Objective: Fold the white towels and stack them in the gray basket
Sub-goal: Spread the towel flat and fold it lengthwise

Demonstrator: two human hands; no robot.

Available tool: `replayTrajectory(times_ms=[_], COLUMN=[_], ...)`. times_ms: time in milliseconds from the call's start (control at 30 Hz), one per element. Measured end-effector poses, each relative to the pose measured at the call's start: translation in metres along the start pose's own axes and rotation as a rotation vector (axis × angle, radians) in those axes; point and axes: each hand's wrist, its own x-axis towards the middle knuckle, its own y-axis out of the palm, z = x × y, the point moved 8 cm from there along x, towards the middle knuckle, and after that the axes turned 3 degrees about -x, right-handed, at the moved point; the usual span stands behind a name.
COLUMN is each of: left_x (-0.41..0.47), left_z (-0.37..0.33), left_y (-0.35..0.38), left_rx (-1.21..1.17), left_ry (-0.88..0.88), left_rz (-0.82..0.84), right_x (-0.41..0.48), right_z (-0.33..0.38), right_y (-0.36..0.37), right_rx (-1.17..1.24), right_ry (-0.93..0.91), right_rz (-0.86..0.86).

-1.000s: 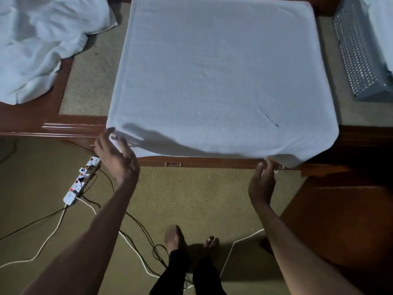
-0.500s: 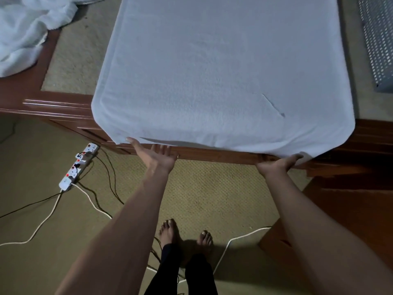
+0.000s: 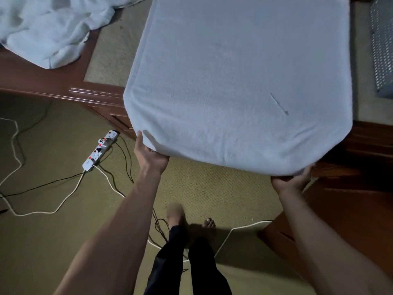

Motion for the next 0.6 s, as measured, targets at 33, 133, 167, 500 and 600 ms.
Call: replayTrajectory(times_ms=[33,133,167,500,600], left_x=[-0.012,-0.043,-0.051,-0.115,-0.122], left_z=[-0.007,-0.028,-0.036,-0.081,-0.088], left_y=[0.001,-0.002,-0.001,0.106,0.139], left_rx=[0.023,0.169,0.235,0.45,0.51], left_ry=[0.008,0.062,0.091,0.353,0.401], left_rz=[-0.025,-0.189,-0.255,-0.273,-0.232], right_x=[-0.011,-0.039,-0.045,-0.079,-0.088], right_z=[0.008,0.034,0.041,0.127,0.165], right_y=[-0.001,-0.002,-0.002,0.049,0.088], right_rx=[-0.029,-0.165,-0.183,-0.563,-0.623], right_ry=[0.002,0.015,0.048,-0.014,-0.149], right_rz=[0.003,-0.058,-0.083,-0.436,-0.467])
